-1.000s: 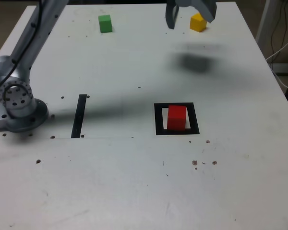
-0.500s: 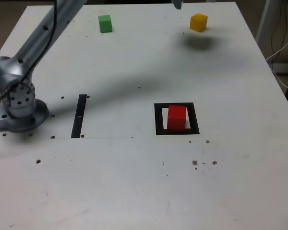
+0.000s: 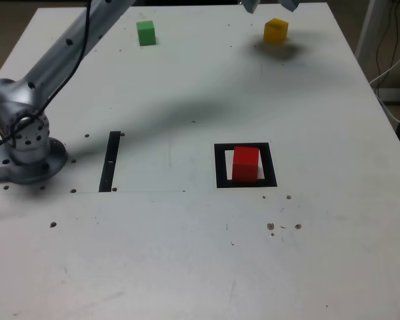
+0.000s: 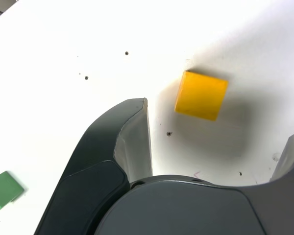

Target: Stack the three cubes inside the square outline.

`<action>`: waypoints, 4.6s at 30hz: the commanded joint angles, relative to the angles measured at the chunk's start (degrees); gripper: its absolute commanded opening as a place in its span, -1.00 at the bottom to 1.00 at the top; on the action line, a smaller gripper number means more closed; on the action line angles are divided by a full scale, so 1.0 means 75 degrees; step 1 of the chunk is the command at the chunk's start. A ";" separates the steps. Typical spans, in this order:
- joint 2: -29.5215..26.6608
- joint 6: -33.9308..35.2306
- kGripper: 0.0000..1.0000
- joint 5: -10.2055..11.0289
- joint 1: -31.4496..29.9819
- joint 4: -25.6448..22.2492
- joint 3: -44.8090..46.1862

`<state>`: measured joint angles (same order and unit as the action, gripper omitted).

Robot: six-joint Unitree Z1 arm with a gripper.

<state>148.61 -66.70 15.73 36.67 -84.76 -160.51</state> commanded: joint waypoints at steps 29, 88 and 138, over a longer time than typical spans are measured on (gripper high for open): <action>0.0774 0.0151 0.06 -0.0174 0.0007 0.1076 -0.0052; -0.6123 0.5913 -0.45 -0.0316 -0.3322 0.0749 0.8350; -0.4831 0.9635 -0.44 -0.0814 -0.6688 0.2005 0.9568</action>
<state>112.20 5.70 9.55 -13.65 -69.82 -88.51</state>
